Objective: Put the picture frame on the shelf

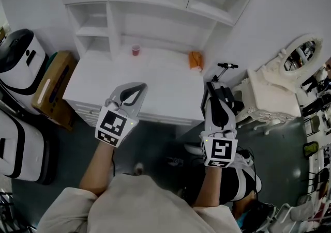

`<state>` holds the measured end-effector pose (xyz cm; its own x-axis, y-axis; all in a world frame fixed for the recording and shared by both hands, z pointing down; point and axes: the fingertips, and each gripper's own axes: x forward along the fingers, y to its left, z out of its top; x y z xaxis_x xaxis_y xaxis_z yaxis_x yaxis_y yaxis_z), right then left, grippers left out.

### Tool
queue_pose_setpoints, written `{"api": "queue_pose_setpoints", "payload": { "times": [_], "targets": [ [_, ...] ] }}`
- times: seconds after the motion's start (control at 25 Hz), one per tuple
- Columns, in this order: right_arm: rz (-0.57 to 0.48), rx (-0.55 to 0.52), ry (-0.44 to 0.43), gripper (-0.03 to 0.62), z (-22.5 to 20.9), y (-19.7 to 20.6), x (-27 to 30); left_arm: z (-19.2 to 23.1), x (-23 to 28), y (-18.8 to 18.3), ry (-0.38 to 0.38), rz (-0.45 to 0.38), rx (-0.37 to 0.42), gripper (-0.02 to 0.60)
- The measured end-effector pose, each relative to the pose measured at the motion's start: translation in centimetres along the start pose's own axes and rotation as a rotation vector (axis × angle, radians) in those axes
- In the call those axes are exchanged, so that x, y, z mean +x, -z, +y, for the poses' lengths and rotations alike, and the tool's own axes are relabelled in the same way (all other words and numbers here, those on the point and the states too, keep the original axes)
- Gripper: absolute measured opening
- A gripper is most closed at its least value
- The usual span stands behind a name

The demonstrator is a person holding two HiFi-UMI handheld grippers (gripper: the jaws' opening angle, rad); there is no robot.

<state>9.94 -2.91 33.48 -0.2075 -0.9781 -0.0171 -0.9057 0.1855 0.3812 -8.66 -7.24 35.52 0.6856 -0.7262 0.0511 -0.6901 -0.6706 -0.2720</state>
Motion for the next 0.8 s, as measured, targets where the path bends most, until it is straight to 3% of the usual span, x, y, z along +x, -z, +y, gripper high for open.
{"api": "queue_pose_setpoints", "payload": {
  "times": [0.44,0.8],
  "targets": [
    [0.016,0.014,0.068,0.034,-0.7,-0.1,6.1,5.1,3.9,1.7,0.04,-0.022,0.002,0.001],
    [0.028,0.019,0.07,0.034,-0.3,-0.4,8.8,7.9,5.0,1.8,0.044,-0.039,-0.013,0.0]
  ]
}}
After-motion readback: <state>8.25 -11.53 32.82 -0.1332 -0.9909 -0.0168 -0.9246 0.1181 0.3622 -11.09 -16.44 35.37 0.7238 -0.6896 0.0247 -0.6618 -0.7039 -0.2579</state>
